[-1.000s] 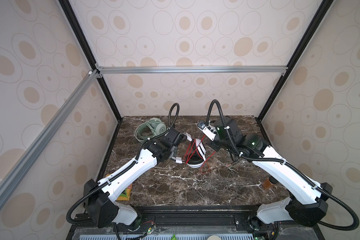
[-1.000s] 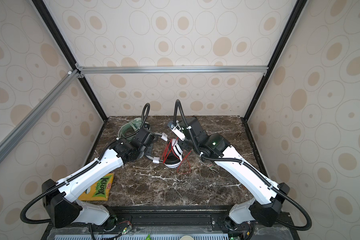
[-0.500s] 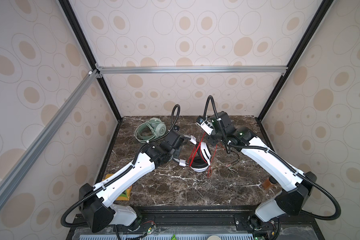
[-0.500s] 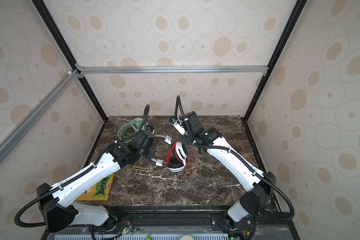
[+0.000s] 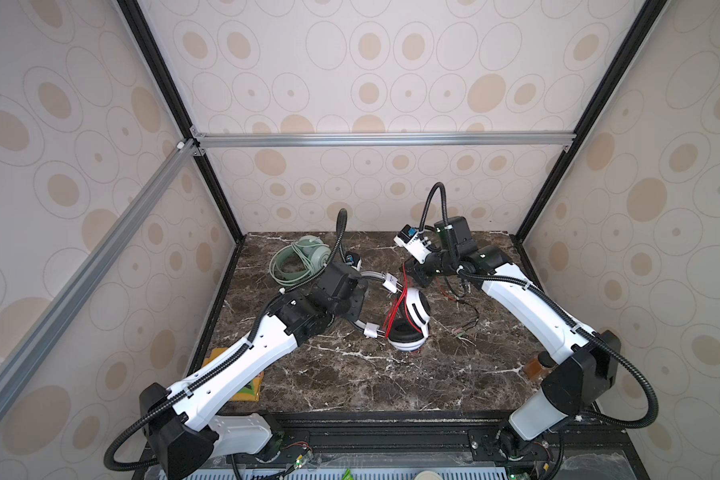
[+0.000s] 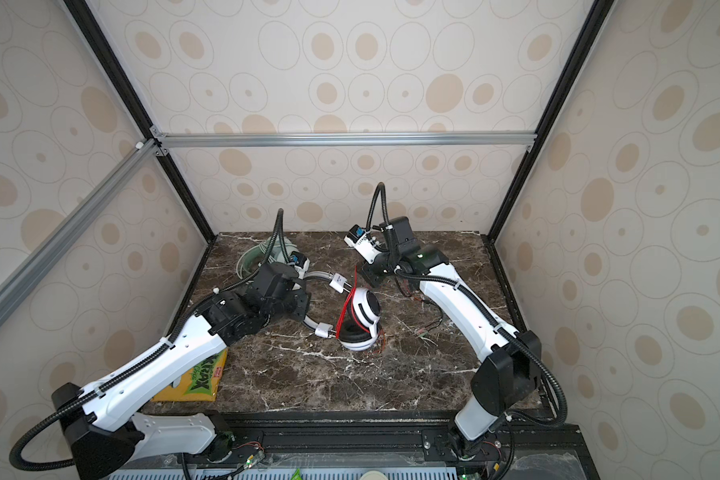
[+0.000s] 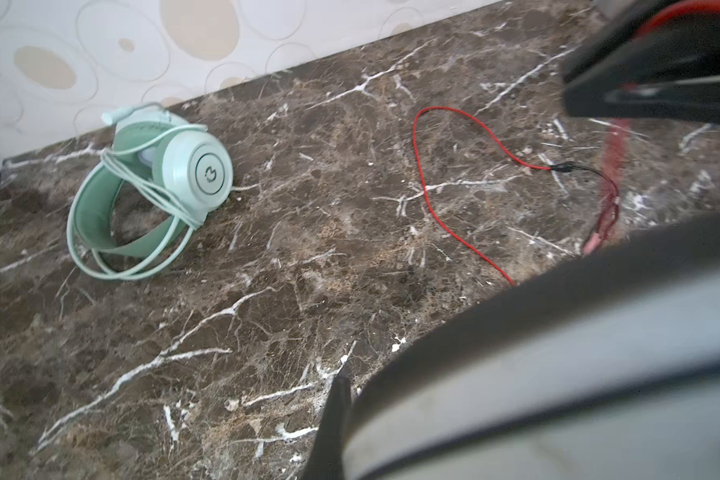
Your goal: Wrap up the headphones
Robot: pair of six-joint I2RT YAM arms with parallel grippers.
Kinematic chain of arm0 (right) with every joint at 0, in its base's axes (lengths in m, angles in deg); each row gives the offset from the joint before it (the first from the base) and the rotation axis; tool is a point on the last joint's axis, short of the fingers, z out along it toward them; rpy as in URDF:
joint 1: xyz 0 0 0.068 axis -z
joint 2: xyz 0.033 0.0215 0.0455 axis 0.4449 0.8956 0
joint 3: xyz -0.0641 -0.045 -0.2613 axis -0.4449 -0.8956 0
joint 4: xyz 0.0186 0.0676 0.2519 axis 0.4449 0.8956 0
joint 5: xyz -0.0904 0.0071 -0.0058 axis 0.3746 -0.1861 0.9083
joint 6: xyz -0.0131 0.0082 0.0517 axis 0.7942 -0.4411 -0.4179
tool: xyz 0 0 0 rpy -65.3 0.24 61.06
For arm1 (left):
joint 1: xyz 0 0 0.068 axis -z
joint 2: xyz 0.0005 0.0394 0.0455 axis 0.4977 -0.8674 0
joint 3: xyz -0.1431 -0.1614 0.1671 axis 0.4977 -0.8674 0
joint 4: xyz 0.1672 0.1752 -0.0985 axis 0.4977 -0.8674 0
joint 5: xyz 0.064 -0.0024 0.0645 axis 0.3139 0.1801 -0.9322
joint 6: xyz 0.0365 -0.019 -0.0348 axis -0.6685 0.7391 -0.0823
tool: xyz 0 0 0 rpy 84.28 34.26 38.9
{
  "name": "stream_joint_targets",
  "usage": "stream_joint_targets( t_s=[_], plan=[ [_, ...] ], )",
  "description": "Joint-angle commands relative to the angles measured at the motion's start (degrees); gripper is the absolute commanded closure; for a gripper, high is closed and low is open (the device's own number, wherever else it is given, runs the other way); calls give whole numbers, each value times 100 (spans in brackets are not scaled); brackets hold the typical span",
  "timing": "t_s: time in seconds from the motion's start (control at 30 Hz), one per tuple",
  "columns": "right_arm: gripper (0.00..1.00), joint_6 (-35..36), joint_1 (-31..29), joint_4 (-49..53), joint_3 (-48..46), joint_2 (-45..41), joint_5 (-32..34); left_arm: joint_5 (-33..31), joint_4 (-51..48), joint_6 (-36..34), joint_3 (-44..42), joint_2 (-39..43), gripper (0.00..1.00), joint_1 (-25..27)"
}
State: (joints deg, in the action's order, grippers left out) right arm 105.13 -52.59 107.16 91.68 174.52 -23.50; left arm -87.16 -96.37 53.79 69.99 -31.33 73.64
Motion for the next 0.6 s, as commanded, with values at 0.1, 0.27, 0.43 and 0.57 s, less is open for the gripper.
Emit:
stream_joint_targets(
  t_s=[0.1, 0.27, 0.43, 0.57],
  plan=[
    [70, -1472, 447, -1825, -931, 141, -2243, 1017, 413, 258, 397, 302, 100, -255],
    [67, -2042, 473, -2364, -1572, 225, -2587, 1812, 671, 739, 533, 280, 100, -1015],
    [58, -2272, 480, -2406, -2256, 96, -2270, 2358, 757, 1224, 765, 249, 100, -2129],
    [54, -2245, 485, -2187, -2711, -149, -1604, 2568, 738, 1400, 885, 64, 100, -2769]
  ],
)
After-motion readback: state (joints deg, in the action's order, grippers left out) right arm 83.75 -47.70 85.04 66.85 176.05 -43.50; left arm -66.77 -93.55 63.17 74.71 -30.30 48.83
